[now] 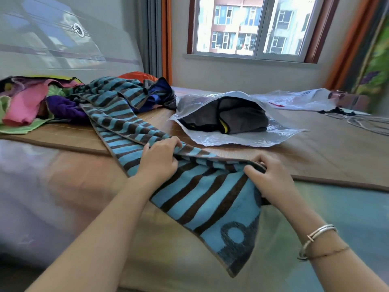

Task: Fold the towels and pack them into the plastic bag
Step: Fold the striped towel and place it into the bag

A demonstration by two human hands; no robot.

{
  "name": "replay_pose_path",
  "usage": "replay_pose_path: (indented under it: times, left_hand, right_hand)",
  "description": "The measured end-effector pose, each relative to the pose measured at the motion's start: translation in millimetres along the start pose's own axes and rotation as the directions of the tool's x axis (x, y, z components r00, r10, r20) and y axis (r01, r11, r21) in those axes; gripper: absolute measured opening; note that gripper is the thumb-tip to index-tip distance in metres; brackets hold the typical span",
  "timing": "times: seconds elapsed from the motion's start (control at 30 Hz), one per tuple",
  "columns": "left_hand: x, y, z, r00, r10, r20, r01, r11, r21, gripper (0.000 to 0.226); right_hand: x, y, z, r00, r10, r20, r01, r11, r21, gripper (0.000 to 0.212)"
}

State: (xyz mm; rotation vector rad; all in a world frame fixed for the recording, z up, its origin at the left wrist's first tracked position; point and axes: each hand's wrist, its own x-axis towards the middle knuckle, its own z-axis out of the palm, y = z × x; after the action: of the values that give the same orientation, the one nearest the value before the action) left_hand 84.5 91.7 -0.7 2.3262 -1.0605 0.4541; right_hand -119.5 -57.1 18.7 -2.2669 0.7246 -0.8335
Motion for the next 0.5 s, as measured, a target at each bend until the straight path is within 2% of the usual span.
replay_pose_path:
  times: [0.07,0.13,0.2,0.3,0.37,0.43,0.5]
  left_hand:
    - [1.2,-4.6,-0.6,0.999,-0.037,0.016,0.037,0.999,-0.010,0.033]
    - [2.6,-11.5,-1.0,0.997,-0.050,-0.060,0.051,0.999,0.018,0.023]
    - [2.8,-13.6,-2.8,0.985,-0.073,-0.154,0.074,0.997,0.005,0.015]
    - [1.1,1.0,-9.9,0.966,-0.056,-0.251,0.059,0.998,0.004,0.016]
    - [-1.0,18.5,-15.7,0.963,-0.036,-0.265,0.037,0.999,0.001,0.015]
    - [-4.9,37.4,-18.8,0.974,-0.032,-0.224,0.012,0.996,-0.089,0.016]
    - [-10.4,55.0,-19.5,0.990,-0.058,-0.128,0.017,0.953,-0.302,0.018]
  right_hand:
    - [5.5,0.7,-2.7,0.995,0.065,-0.081,-0.055,0.991,0.122,0.018]
    - [8.6,1.1,-4.2,0.987,0.080,-0.141,-0.059,0.988,0.145,0.017]
    - [9.7,1.5,-3.2,0.988,0.095,-0.118,-0.080,0.989,0.126,0.014]
    - [9.4,-3.0,-4.8,0.977,0.212,0.029,-0.214,0.967,0.140,0.005]
    - [8.1,-9.3,-6.7,0.944,0.281,0.175,-0.317,0.920,0.230,0.011]
    - [5.1,-17.8,-7.2,0.909,0.248,0.336,-0.374,0.841,0.391,0.018]
    - [2.2,-26.6,-2.5,0.880,0.122,0.458,-0.386,0.745,0.543,0.031]
